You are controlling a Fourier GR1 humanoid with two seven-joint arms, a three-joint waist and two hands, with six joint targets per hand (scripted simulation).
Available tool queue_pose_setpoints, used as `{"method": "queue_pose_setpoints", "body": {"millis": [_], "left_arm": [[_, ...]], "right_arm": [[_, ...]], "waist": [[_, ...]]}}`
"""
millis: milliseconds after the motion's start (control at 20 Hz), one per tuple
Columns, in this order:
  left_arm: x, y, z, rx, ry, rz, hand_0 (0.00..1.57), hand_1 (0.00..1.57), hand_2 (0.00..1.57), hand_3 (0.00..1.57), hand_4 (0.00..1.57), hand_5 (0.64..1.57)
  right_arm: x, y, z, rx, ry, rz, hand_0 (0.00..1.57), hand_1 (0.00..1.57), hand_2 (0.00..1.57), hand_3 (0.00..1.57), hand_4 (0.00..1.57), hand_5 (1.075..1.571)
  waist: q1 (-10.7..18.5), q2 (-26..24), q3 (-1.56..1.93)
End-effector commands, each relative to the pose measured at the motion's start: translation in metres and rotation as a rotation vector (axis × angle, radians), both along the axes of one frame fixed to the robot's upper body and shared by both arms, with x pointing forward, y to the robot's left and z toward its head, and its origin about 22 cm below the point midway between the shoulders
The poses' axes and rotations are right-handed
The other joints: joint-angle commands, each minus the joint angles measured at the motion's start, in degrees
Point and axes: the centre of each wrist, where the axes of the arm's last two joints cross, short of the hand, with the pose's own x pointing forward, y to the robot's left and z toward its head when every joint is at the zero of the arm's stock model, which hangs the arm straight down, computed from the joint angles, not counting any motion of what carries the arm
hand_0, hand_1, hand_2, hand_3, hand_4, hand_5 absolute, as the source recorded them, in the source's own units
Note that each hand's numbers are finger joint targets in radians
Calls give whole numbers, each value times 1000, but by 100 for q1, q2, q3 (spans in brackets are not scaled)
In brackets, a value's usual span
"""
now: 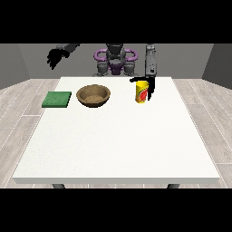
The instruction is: Pick the cup and pour the ball into the bowl, then pick the bowl and place it on the pad
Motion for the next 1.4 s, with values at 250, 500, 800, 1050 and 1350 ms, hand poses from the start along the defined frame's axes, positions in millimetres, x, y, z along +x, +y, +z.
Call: {"method": "queue_pose_setpoints", "body": {"millis": [250, 500, 800, 1050, 1350], "left_arm": [[9, 21, -9, 187, -74, 175, 1226, 1226, 1571, 1571, 1336, 1481], [-3, 17, -28, 199, -22, 193, 1284, 1284, 1571, 1571, 1381, 1449], [35, -11, 18, 413, 35, 173, 1269, 1269, 1571, 1571, 1413, 1430], [45, -45, 28, 781, -42, 182, 1337, 1337, 1571, 1571, 1408, 1525], [49, -76, 21, 1170, -27, 167, 1347, 1347, 1571, 1571, 1444, 1540]], "right_arm": [[6, -10, 34, -5, -106, 78, 0, 0, 0, 140, 647, 1569], [5, -23, 61, -4, -82, 82, 0, 0, 0, 166, 637, 1566], [4, -50, 21, 1, 99, 8, 0, 0, 0, 311, 642, 1566], [12, -62, 13, 23, 122, -9, 0, 0, 0, 250, 634, 1562], [12, -72, -3, 33, 179, -7, 0, 0, 0, 83, 675, 1561]], "waist": [[-615, 598, -6], [-641, 446, -8], [-337, -606, 7], [-235, -870, 32], [-199, -1079, 28]]}}
